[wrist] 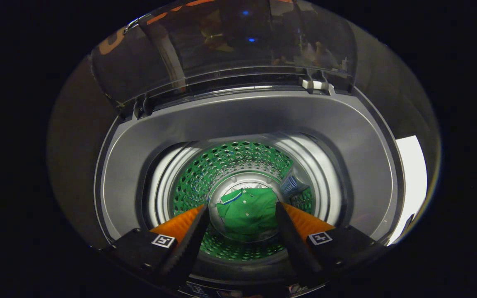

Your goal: Put the clothes into the washing machine and then close the washing machine lid.

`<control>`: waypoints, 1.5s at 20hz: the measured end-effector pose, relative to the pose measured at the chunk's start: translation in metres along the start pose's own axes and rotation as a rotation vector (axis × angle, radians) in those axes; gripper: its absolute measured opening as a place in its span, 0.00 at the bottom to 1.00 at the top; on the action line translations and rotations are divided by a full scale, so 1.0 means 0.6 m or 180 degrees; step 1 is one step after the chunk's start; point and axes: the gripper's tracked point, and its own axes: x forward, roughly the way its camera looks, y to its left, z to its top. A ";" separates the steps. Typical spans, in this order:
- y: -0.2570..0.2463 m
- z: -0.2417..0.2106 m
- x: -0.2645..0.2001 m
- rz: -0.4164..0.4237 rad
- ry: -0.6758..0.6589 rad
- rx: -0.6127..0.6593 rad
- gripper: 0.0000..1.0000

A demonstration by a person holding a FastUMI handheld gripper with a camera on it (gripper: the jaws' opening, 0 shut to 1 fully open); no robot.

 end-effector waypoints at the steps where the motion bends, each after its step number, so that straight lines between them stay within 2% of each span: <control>1: -0.002 0.003 -0.004 -0.0006 -0.0053 0.0005 1.00; 5: 0.000 0.041 -0.059 0.0000 -0.0473 -0.0025 0.99; 11: 0.021 0.120 -0.195 0.0094 -0.1124 0.0106 0.99; 16: 0.052 0.236 -0.339 0.0168 -0.1816 0.0183 0.99; 20: 0.069 0.348 -0.424 0.0114 -0.2264 0.0005 0.99; 25: 0.077 0.453 -0.452 0.0007 -0.2432 -0.0060 0.99; 27: 0.083 0.486 -0.442 0.0012 -0.2431 -0.0091 0.99; 30: 0.083 0.539 -0.409 -0.0158 -0.2419 -0.0301 0.99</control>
